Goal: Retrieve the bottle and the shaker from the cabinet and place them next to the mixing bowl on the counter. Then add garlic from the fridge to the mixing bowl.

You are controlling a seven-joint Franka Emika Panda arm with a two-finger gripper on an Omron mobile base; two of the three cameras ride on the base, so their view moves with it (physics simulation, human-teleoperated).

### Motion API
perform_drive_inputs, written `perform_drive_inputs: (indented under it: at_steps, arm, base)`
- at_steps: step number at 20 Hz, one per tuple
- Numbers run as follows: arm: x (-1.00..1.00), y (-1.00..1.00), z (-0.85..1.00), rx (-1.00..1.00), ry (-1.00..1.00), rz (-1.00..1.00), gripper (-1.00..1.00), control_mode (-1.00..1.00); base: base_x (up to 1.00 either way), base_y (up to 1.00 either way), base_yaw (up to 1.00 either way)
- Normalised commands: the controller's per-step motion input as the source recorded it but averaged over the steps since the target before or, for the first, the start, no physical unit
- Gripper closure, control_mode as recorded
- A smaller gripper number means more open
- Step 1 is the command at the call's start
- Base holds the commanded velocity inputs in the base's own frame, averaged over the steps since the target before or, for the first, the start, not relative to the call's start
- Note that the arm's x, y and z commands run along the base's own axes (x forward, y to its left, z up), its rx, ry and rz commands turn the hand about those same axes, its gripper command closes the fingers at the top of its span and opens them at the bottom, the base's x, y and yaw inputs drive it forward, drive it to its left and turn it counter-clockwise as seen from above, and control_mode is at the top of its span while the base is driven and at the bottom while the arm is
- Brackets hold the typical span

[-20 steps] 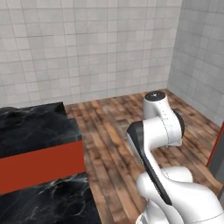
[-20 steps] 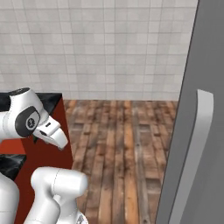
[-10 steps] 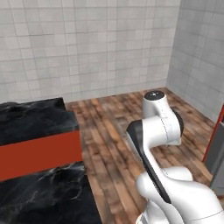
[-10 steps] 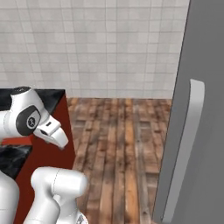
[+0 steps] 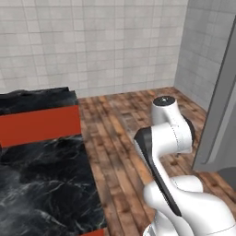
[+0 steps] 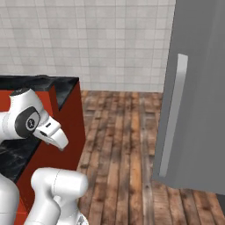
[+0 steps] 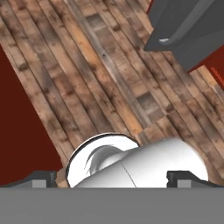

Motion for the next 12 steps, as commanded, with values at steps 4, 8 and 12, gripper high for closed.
perform_drive_inputs:
  at_steps: [4, 8, 12]
  arm:
    - [0.00, 0.00, 0.00, 0.00, 0.00, 0.00, -1.00, 1.00]
    - [0.00, 0.00, 0.00, 0.00, 0.00, 0.00, -1.00, 1.00]
    - [0.00, 0.00, 0.00, 0.00, 0.00, 0.00, -1.00, 1.00]
  base:
    - [-0.01, 0.00, 0.08]
    - [0.02, 0.00, 0.02]
    - [0.01, -0.06, 0.02]
